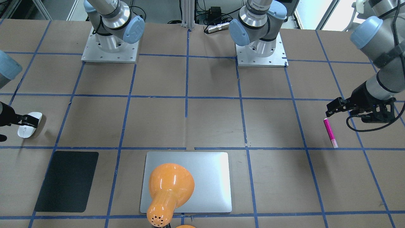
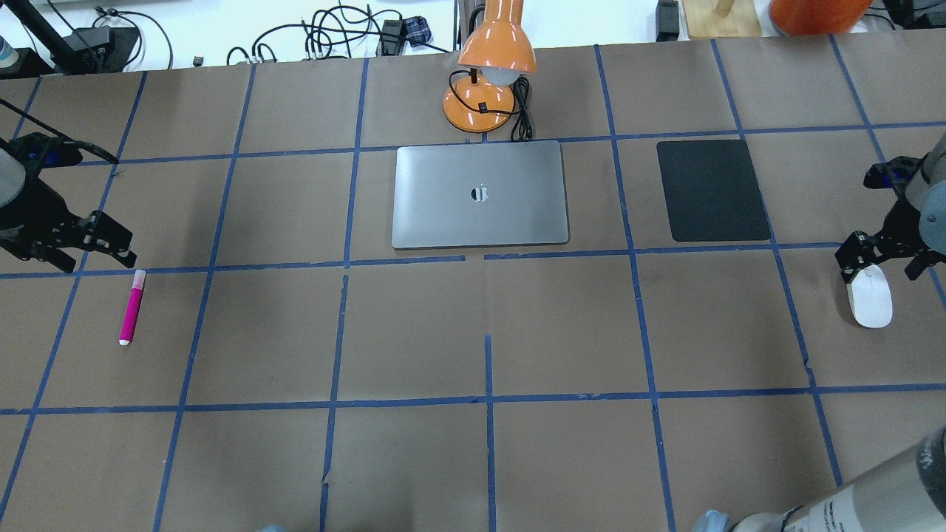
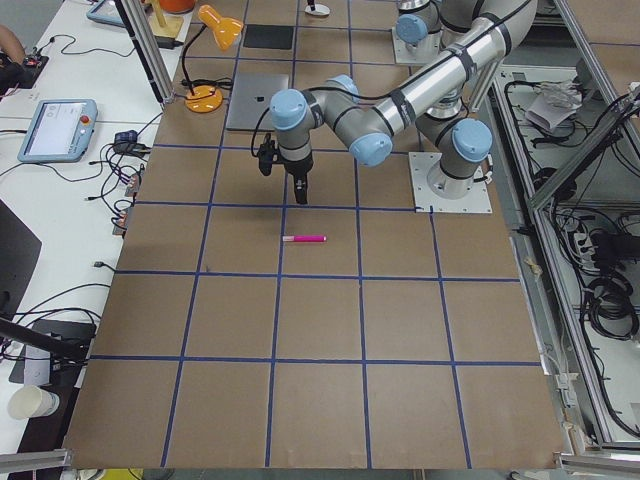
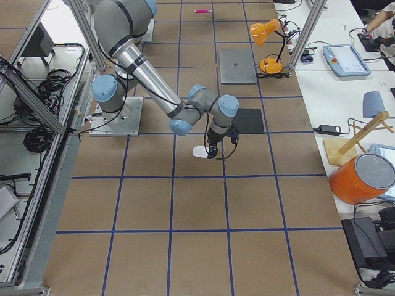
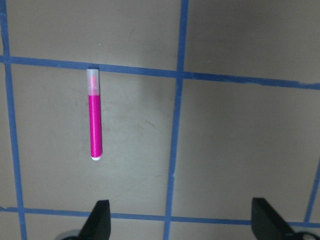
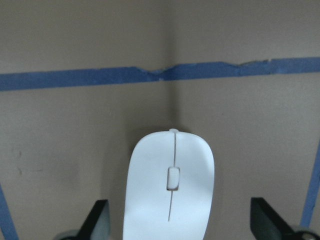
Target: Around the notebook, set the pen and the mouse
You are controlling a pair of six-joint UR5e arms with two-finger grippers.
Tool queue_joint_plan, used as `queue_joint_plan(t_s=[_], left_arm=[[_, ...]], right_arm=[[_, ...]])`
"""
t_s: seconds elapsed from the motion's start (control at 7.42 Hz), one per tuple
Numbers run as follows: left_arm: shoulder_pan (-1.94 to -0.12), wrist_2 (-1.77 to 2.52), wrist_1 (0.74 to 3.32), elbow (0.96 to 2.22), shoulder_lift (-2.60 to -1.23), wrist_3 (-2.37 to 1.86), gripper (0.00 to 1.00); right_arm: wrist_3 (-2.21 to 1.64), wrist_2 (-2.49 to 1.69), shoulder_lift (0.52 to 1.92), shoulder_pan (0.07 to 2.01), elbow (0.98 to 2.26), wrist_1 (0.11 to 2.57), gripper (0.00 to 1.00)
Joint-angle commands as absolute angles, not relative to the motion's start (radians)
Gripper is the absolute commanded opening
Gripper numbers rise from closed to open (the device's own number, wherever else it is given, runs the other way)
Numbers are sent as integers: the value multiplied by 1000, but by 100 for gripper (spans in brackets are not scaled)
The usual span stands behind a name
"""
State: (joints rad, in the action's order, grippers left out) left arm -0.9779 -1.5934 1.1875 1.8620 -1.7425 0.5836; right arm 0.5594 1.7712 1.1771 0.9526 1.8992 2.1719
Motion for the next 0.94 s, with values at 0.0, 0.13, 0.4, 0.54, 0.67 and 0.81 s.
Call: queue_joint_plan(t_s=[0.0, 0.13, 0.4, 0.54, 0.67, 0.81], left_arm=[[-936, -1594, 1063, 1917, -1827, 629, 100], [-931, -1595, 1016, 1919, -1862, 629, 100], [-911, -1592, 971, 1919, -1923, 623, 100], [-905, -1592, 910, 1917, -1945, 629, 100], [-905, -1592, 853, 1921, -1969, 630, 100], [-905, -1594, 848, 1918, -1985, 630, 94]], right_arm=[[563, 1772, 1173, 931, 1917, 2177, 100], [563, 1769, 1172, 931, 1922, 2169, 100], [552, 1760, 1169, 931, 1937, 2180, 100], [554, 1758, 1164, 931, 1936, 2181, 100], [561, 1758, 1164, 931, 1927, 2178, 100], [563, 1756, 1164, 931, 1930, 2177, 90]])
